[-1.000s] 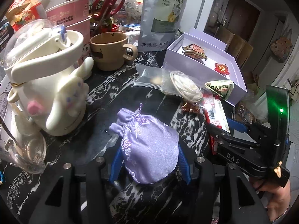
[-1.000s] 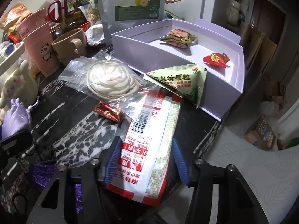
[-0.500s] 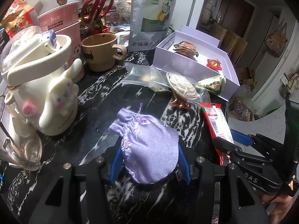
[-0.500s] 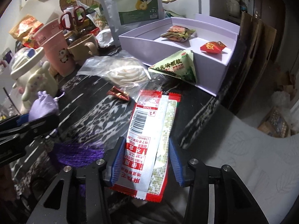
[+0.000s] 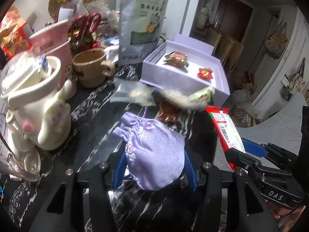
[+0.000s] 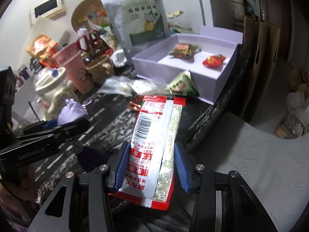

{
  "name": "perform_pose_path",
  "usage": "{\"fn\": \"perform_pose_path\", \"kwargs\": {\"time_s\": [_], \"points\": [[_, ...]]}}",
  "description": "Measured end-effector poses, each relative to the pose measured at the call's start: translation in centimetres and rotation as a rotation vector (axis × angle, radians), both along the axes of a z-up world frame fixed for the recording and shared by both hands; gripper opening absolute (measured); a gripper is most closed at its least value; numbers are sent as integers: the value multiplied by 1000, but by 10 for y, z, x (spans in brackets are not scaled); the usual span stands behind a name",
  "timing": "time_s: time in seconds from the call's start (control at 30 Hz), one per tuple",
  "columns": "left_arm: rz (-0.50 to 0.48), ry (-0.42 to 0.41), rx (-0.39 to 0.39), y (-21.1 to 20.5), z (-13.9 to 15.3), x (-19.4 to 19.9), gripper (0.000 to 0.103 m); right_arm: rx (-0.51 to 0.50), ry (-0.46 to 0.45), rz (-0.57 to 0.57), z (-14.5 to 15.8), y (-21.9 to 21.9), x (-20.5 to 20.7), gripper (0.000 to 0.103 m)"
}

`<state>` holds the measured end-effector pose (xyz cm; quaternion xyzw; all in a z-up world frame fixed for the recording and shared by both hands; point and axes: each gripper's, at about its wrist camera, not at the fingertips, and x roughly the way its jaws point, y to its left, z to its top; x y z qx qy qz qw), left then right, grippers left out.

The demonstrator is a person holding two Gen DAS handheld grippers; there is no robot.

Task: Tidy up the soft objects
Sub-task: 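Lift the lavender pouch with the left tool while the right tool lifts the red-white packet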

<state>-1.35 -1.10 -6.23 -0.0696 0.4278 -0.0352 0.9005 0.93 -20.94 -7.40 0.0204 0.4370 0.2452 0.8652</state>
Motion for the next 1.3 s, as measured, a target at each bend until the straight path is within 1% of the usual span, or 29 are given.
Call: {"fn": "perform_pose_path", "kwargs": {"time_s": [0.37,0.67,0.83,0.93,1.03,1.3], "points": [[-56,-112,0,-21,42,8,51,49,-89,-17,42,-20,-3,46],[-109,-249,21,-43,90,22,51,57,-212,-26,89,-40,5,46],[-139,-298,33,-56,109,39,51,56,-280,-27,111,-50,16,46],[-153,-322,32,-62,118,49,51,75,-299,-21,120,-55,25,46],[-160,-345,39,-68,128,67,51,66,-337,-18,131,-58,38,46],[-181,-394,63,-79,148,113,51,62,-399,-13,152,-63,76,46]]}}
